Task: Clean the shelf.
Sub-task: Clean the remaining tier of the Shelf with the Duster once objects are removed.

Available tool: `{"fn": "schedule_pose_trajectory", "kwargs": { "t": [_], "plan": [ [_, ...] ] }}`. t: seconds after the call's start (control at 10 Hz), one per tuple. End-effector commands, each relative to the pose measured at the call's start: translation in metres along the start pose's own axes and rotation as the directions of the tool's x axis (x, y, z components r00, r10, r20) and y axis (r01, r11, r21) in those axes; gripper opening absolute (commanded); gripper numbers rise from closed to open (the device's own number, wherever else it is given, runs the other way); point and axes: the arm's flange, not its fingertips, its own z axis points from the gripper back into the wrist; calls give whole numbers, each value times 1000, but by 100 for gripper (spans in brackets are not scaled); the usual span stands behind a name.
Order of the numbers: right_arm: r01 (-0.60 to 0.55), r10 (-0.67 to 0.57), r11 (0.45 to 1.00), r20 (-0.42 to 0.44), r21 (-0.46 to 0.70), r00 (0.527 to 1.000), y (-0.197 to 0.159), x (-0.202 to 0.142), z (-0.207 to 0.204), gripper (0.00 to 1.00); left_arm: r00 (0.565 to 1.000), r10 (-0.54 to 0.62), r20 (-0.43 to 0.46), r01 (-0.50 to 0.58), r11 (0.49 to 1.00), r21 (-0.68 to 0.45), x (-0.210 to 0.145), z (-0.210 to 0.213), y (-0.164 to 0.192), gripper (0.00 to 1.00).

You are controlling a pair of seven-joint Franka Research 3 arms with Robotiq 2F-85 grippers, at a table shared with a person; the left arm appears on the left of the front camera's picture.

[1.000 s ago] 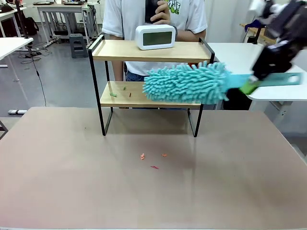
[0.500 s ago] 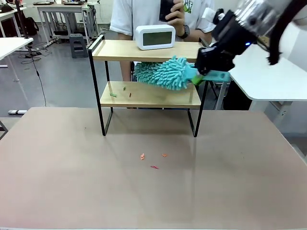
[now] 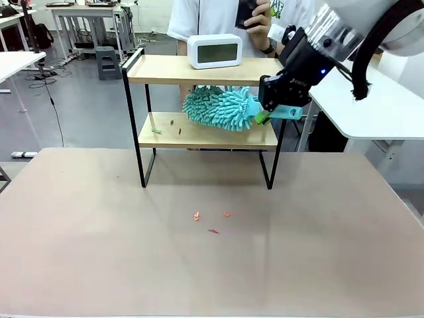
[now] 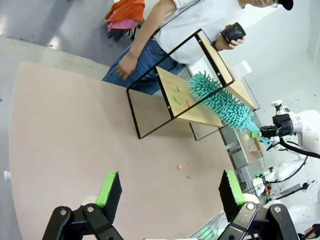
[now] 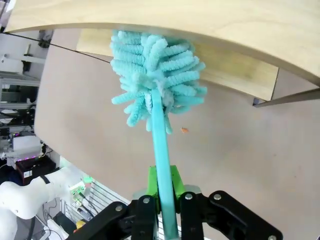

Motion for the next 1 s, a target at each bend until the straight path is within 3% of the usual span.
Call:
{"fn": "schedule_pose_trajectory", "kwargs": {
  "t": [0.0, 0.2, 0.5, 0.9],
  "plan": [
    [11, -11, 1000, 65, 5, 998, 1, 8, -27, 12, 1000, -21, 19, 21, 1000, -14, 0, -2, -1, 100],
    [66, -70, 997, 160, 28, 985, -1, 14, -46, 12, 1000, -21, 19, 21, 1000, -14, 0, -2, -1, 100],
    [97, -104, 994, 199, 45, 974, 2, 13, -61, 12, 1000, -21, 19, 21, 1000, -14, 0, -2, -1, 100],
    [31, -44, 994, 122, 106, 992, 19, 18, -78, 12, 1000, -21, 19, 21, 1000, -14, 0, -2, -1, 100]
  ]
}}
